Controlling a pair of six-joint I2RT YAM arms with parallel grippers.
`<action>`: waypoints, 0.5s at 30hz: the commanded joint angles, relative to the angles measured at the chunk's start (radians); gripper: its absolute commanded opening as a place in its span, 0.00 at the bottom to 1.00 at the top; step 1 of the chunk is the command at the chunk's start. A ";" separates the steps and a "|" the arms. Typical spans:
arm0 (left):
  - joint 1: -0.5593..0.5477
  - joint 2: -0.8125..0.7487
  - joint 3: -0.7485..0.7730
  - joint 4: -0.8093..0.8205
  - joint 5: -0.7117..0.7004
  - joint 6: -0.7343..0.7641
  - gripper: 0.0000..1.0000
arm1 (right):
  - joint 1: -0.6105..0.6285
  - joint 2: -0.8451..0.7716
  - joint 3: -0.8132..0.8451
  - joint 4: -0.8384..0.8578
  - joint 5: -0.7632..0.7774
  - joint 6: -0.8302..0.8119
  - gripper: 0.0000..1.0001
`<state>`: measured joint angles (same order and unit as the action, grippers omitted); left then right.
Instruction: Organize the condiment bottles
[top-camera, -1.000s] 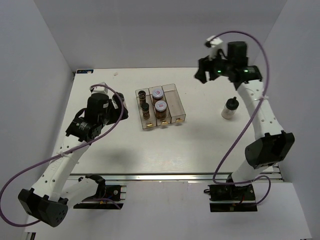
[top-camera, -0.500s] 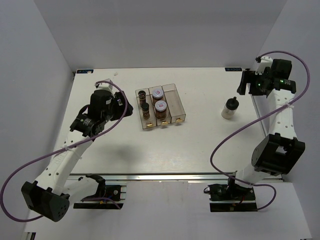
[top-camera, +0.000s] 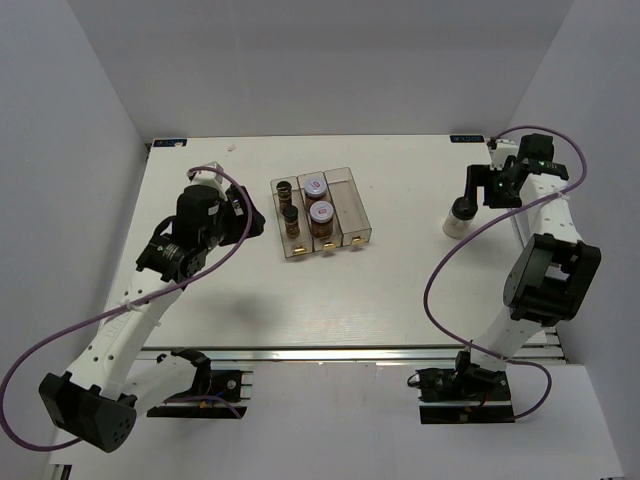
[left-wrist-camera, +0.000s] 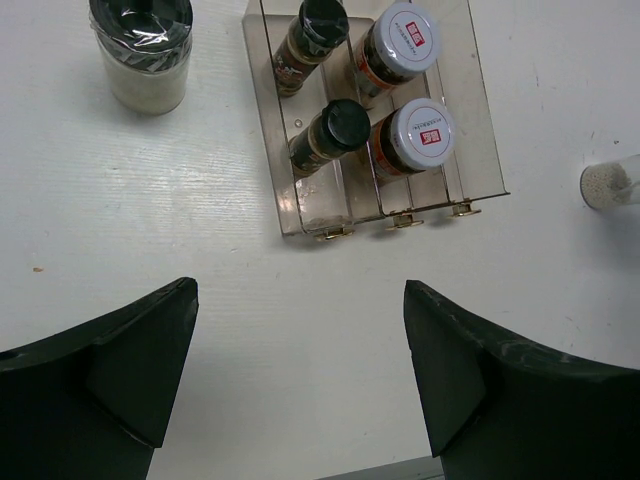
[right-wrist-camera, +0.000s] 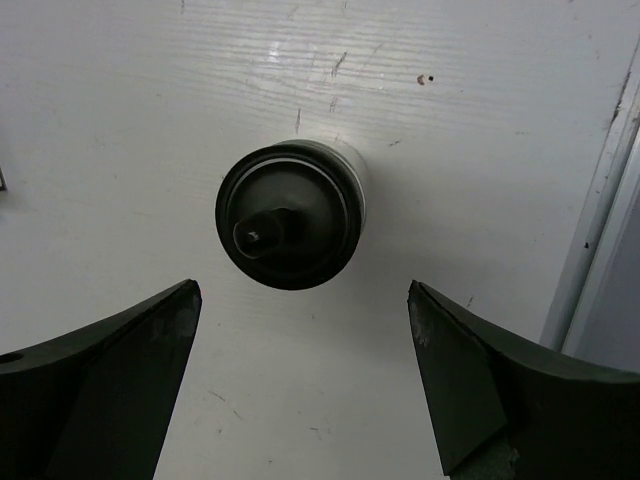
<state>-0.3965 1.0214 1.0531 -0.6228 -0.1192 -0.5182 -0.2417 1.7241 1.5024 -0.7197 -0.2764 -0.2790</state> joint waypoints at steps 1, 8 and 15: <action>0.001 -0.032 -0.016 -0.008 -0.002 -0.006 0.93 | 0.007 0.031 -0.018 0.026 -0.027 -0.035 0.89; 0.001 -0.008 -0.001 -0.018 0.000 -0.011 0.93 | 0.071 0.069 -0.056 0.101 0.012 -0.046 0.89; 0.001 0.023 0.016 -0.026 -0.008 -0.016 0.93 | 0.124 0.121 -0.051 0.169 0.104 -0.012 0.89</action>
<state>-0.3965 1.0439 1.0531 -0.6361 -0.1196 -0.5247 -0.1238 1.8313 1.4479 -0.6132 -0.2253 -0.3023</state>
